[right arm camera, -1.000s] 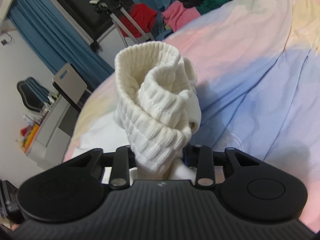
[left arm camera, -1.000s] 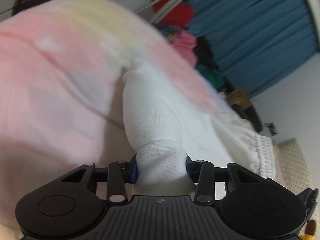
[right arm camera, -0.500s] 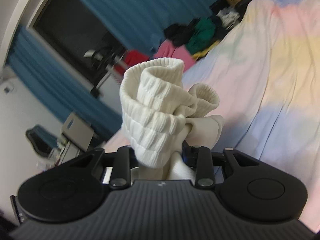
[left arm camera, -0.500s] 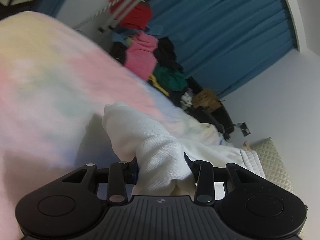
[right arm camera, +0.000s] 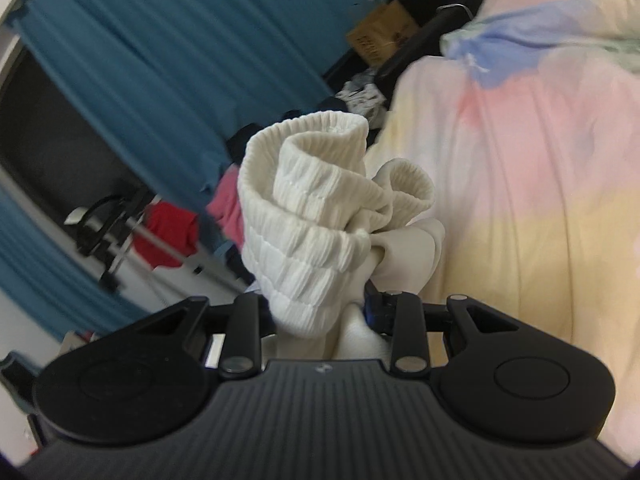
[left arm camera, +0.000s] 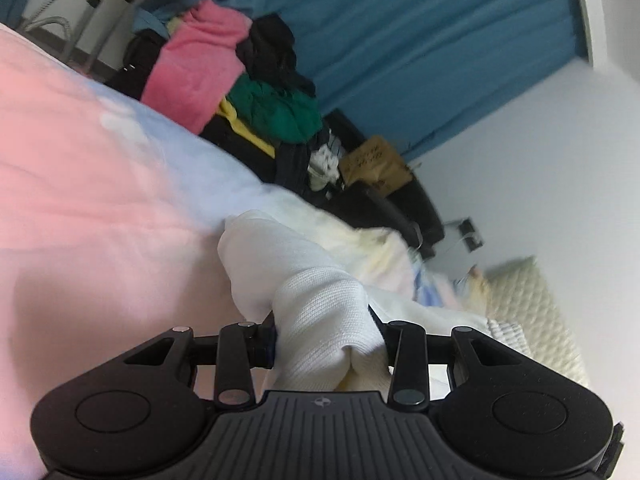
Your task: Fold clothes
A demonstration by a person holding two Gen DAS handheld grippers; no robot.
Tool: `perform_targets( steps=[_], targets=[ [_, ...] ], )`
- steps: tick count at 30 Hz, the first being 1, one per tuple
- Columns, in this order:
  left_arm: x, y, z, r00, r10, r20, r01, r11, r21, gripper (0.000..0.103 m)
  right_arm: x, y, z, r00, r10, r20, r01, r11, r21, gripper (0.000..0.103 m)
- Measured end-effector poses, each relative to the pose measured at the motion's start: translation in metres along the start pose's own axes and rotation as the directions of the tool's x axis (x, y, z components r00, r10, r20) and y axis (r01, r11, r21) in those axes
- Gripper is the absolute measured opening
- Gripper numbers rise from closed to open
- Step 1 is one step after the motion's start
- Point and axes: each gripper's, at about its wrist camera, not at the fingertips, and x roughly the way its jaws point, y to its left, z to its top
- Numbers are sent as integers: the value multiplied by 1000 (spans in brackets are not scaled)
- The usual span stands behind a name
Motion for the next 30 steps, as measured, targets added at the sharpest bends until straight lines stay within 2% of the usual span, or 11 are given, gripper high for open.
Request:
perform_targets(
  steps=[3, 8, 12, 15, 19, 22, 25, 27, 30],
  targets=[
    [16, 21, -16, 1000, -3, 3, 3, 996, 89, 42, 21, -34, -11, 999, -10, 32, 9, 999, 31, 34],
    [24, 53, -48, 998, 22, -65, -11, 985, 169, 44, 18, -64, -61, 997, -29, 75, 24, 997, 68, 35],
    [23, 63, -69, 996, 46, -74, -28, 976, 218, 49, 14, -89, -96, 996, -83, 26, 80, 991, 105, 41],
    [15, 47, -71, 993, 95, -71, -73, 963, 261, 55, 9, -96, -99, 995, -100, -14, 101, 986, 131, 46],
    [-15, 13, -68, 982, 185, -40, -160, 923, 350, 63, -15, -77, -87, 985, -168, -46, 171, 982, 76, 48],
    [-50, -14, -66, 986, 165, -25, -142, 909, 393, 64, -42, -61, -82, 976, -208, -63, 211, 977, 40, 48],
    [-86, -44, -68, 988, 157, 5, -143, 882, 450, 66, -76, -32, -77, 962, -272, 1, 271, 960, -74, 48],
    [-113, -67, -73, 988, 150, 33, -147, 861, 487, 74, -103, -13, -76, 963, -268, 29, 269, 953, -138, 48],
    [-153, -99, -82, 989, 128, 70, -145, 838, 527, 75, -145, 9, -77, 968, -241, 67, 250, 947, -204, 48]
  ],
)
